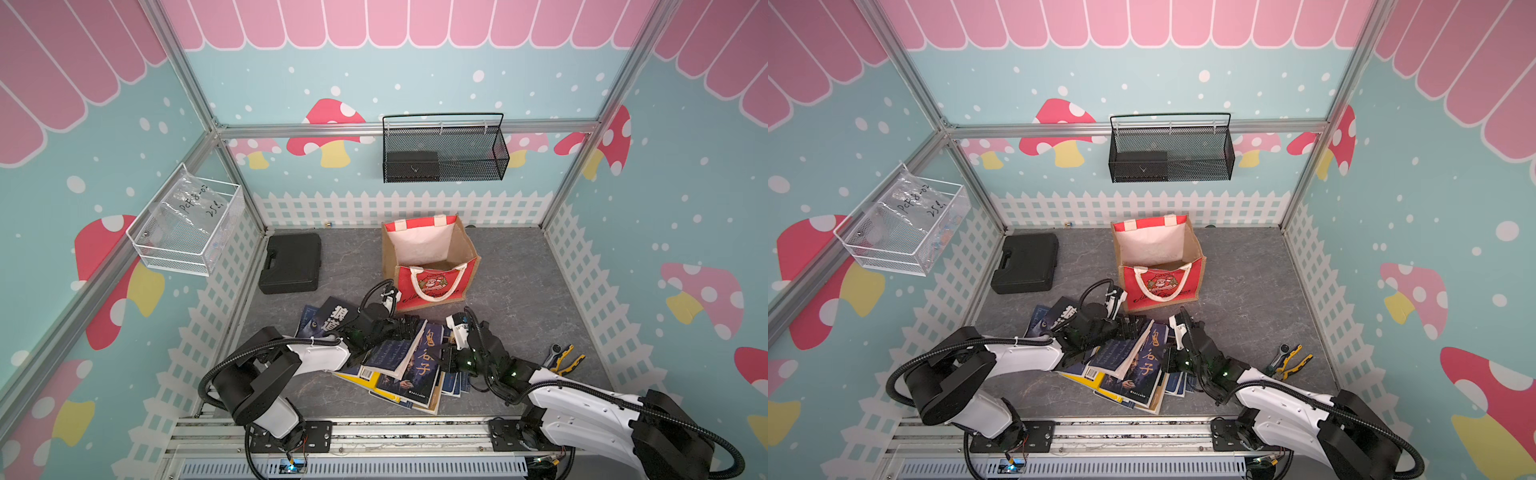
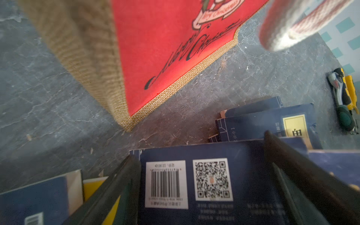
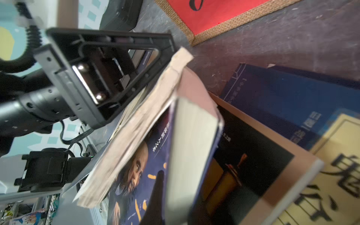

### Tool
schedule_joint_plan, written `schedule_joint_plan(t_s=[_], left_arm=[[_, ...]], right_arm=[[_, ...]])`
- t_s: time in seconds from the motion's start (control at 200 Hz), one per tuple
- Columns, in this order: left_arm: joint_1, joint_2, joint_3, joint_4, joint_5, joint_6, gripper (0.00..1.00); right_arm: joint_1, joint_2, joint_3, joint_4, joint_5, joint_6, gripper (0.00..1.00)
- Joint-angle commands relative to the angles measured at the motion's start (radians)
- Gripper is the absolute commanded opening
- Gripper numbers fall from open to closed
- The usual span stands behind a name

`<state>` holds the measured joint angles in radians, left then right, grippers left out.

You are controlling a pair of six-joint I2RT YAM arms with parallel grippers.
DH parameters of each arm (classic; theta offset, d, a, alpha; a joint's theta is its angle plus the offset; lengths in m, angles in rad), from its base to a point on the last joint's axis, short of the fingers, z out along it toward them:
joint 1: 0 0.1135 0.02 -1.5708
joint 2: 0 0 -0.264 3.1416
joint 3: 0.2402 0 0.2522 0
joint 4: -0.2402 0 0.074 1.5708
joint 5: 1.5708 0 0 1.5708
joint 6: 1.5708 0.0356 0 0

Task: Put the books into the canvas bag
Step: Pick up the book from the book.

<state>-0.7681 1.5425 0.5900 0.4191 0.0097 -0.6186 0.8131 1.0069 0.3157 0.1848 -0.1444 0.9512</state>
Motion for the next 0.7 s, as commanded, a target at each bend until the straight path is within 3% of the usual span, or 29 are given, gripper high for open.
schedule_joint_plan(t_s=[0.0, 0.175, 0.33, 0.53, 0.695], left_arm=[[-0.021, -0.083, 0.002, -0.224, 0.051, 0.021, 0.99], [-0.021, -0.295, 0.085, -0.421, 0.023, 0.111, 0.99], [-0.014, -0.456, 0.141, -0.503, 0.022, 0.205, 0.99], [0.019, -0.511, 0.229, -0.521, 0.173, 0.265, 0.99], [0.066, -0.507, 0.323, -0.569, 0.332, 0.351, 0.99]], right_arm=[[-0.003, -0.046, 0.072, -0.114, 0.128, -0.050, 0.00], [-0.024, -0.192, 0.230, -0.392, 0.123, -0.196, 0.00], [-0.075, -0.243, 0.390, -0.555, 0.035, -0.341, 0.00], [-0.132, -0.233, 0.552, -0.569, -0.107, -0.494, 0.00], [-0.174, -0.215, 0.605, -0.534, -0.332, -0.684, 0.00]])
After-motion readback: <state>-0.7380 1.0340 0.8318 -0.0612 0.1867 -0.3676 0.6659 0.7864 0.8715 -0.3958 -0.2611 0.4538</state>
